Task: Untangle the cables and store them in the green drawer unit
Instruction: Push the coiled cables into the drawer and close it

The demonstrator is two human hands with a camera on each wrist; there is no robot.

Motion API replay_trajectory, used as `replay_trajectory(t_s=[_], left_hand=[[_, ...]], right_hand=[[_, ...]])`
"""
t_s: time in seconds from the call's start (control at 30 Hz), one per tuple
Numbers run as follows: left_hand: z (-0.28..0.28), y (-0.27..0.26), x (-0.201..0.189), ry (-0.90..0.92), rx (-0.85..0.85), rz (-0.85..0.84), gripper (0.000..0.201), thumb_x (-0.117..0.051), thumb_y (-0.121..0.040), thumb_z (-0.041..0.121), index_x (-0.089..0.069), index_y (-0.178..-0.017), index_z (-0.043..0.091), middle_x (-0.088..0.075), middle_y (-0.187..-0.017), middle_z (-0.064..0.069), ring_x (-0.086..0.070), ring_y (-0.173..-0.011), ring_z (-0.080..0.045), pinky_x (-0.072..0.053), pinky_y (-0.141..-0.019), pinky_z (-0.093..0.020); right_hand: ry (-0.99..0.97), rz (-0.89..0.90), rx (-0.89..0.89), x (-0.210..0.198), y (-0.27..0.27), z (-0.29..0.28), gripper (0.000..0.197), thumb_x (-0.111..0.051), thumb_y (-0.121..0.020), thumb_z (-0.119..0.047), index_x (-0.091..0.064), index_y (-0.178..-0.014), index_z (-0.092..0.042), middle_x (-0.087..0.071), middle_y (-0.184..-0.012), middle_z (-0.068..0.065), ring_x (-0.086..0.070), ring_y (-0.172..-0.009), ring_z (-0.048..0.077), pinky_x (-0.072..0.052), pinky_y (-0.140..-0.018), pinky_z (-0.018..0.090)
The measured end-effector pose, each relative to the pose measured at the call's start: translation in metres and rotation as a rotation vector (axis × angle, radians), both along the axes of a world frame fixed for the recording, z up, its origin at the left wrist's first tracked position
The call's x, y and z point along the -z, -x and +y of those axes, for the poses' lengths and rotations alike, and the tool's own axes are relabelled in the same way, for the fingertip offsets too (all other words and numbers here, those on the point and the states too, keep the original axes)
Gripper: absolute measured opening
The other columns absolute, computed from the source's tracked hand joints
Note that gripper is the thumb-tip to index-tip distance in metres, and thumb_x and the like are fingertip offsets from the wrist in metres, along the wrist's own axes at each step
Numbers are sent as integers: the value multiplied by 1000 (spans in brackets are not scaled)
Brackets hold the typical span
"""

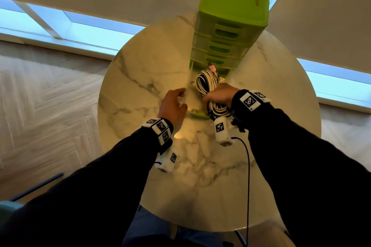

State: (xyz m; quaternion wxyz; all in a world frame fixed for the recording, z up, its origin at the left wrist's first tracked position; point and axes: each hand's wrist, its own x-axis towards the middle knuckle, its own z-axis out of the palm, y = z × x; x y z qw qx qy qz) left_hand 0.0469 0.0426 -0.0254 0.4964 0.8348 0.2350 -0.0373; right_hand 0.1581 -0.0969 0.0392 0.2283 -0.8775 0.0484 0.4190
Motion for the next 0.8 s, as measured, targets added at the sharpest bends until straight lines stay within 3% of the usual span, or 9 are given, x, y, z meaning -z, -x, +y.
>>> replay_trajectory(t_s=[0.1, 0.2, 0.3, 0.43, 0.57, 0.67, 0.73, 0.8], left_hand=[[0, 0, 3, 40, -8, -31, 48, -59, -89, -2, -58, -135, 14, -59, -123, -6, -55, -85, -16, -49, -83, -27], [3, -1, 6, 8, 51, -43, 49, -62, -88, -3, -58, -135, 12, -56, -122, -2, -49, -74, -3, -40, -69, -7], [5, -2, 9, -15, 82, -29, 51, -63, -89, -1, -56, -138, 13, -52, -119, 2, -48, -75, 1, -37, -68, 0], [8, -3, 9, -32, 122, -16, 52, -65, -90, 2, -54, -140, 13, -55, -122, -2, -50, -81, -8, -37, -69, -1], [18, -14, 2, -21, 177, 87, 47, -68, -92, 14, -57, -138, 17, -56, -124, 3, -59, -89, -11, -43, -77, -14], [28, -26, -6, -7, 152, 89, 41, -66, -94, 25, -62, -134, 19, -60, -129, 1, -63, -99, -14, -51, -92, -29], [26, -38, -15, -1, 157, -48, 42, -63, -97, 24, -59, -138, 18, -57, -134, -2, -60, -104, -13, -49, -96, -29], [20, -56, -21, -36, 279, -165, 47, -60, -99, 22, -51, -145, 14, -50, -146, -7, -53, -125, -17, -42, -107, -29]], right_hand=[[-11, -30, 57, 10, -15, 11, 27, -80, -66, -17, -62, -84, -9, -64, -94, 11, -64, -85, 23, -51, -66, 30], [20, -90, 64, 23, -20, 22, 47, -81, -62, -27, -64, -101, -9, -64, -103, 10, -64, -95, 25, -57, -74, 33], [-13, -132, 148, 35, -14, 29, 74, -81, -58, -38, -58, -123, -12, -62, -118, 8, -61, -108, 28, -56, -90, 39], [-150, -125, 242, 47, -12, 26, 83, -79, -42, -47, -62, -119, -22, -68, -112, 2, -64, -103, 25, -56, -91, 41], [-312, -35, 302, 47, -17, 15, 50, -88, -52, -28, -74, -99, -19, -75, -96, 2, -70, -91, 20, -59, -86, 41], [-372, -25, 301, 51, -16, 9, 56, -91, -45, -38, -76, -96, -20, -76, -94, -1, -72, -89, 18, -59, -87, 42], [-382, -80, 264, 56, -15, 7, 65, -90, -46, -52, -74, -103, -25, -76, -100, -3, -71, -93, 17, -58, -89, 41], [-351, -182, 173, 55, -11, 8, 75, -82, -55, -63, -66, -120, -29, -71, -116, -2, -67, -104, 17, -54, -95, 40]])
